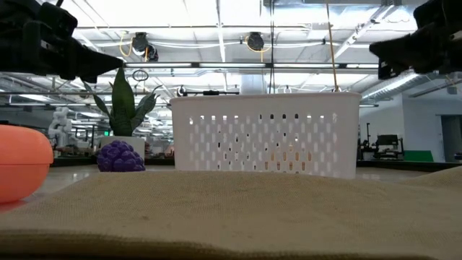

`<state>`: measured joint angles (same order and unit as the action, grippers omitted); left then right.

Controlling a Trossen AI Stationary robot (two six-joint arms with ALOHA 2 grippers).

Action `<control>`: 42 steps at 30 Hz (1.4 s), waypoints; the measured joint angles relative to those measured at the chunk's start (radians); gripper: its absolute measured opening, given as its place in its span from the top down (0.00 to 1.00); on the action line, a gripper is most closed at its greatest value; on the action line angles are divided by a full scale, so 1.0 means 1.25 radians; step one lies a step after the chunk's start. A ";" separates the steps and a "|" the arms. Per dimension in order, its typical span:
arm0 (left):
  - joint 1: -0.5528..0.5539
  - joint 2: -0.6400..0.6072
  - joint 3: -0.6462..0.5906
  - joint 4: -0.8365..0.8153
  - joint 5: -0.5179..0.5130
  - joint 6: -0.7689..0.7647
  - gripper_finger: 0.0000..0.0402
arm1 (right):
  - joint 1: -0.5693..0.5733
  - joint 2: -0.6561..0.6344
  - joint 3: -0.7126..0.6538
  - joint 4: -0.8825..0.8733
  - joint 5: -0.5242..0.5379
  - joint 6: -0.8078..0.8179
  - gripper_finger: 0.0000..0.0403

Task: Pick and placing Produce into tupperware
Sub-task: Put the grapes into the white basket

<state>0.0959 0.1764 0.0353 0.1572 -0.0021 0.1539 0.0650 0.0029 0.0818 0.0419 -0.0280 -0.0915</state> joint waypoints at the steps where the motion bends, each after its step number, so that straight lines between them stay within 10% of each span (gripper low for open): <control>1: 0.000 0.000 0.000 0.003 0.000 -0.007 0.92 | 0.000 0.000 -0.010 0.005 0.000 -0.004 1.00; 17: -0.065 0.100 0.139 0.034 0.021 -0.079 0.92 | 0.000 0.000 -0.038 0.183 0.000 -0.049 1.00; 42: -0.224 0.685 0.766 -0.520 -0.035 -0.086 0.92 | 0.000 0.000 -0.039 0.175 0.000 -0.042 1.00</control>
<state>-0.1842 1.0323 0.9931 -0.4934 -0.0457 0.0461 0.0654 0.0029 0.0326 0.2607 -0.0277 -0.1436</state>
